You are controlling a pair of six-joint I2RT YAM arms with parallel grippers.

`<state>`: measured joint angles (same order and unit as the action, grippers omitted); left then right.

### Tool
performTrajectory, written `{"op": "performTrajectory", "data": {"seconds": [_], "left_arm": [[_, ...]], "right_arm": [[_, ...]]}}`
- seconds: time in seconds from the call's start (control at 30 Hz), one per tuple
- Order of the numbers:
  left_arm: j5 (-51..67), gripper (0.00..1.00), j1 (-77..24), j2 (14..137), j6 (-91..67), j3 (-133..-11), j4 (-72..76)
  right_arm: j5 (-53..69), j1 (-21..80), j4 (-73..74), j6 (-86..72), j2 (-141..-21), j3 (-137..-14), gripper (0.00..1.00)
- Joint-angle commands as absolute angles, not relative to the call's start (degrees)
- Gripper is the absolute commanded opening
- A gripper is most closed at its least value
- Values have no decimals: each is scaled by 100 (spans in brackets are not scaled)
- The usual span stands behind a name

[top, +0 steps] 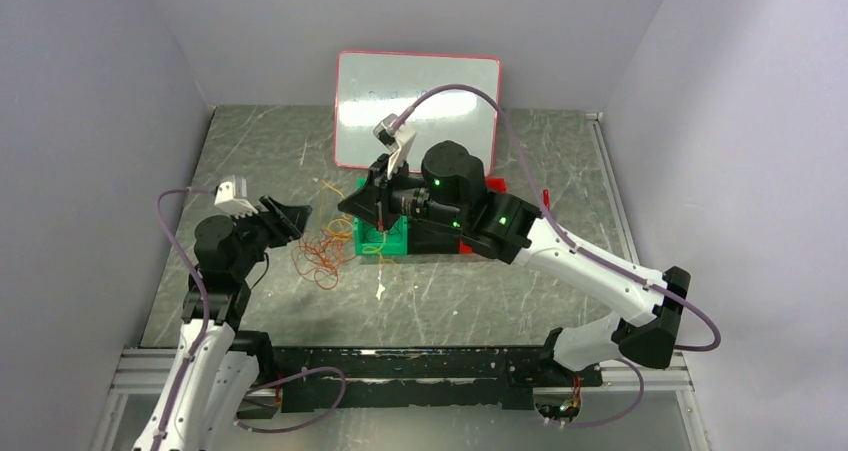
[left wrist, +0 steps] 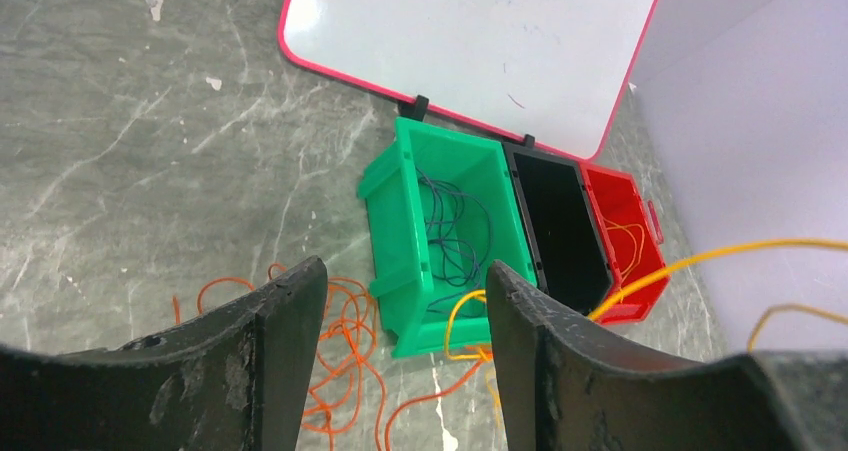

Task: Untangle the cables

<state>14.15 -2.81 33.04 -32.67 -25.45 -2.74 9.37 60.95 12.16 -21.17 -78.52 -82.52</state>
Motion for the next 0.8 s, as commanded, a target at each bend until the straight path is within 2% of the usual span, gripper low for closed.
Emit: {"op": "performTrajectory", "data": {"seconds": [0.0, 0.17, 0.47, 0.77], "left_arm": [[1610, 64, -246, 2998, -3223, -2476, -826], [2214, 59, -246, 2792, -3532, -2009, -423], [2332, 58, -246, 2508, -3592, -1819, -695], [3038, 52, -246, 2623, -3689, -1518, 117]], "right_arm": [[479, 6085, 1090, -2059, -7584, -8295, 0], [309, 6087, 888, -2122, -7513, -8281, 0], [219, 6090, 885, -2144, -7607, -8345, 0], [270, 6082, 895, -2142, -7660, -8382, 0]]}}
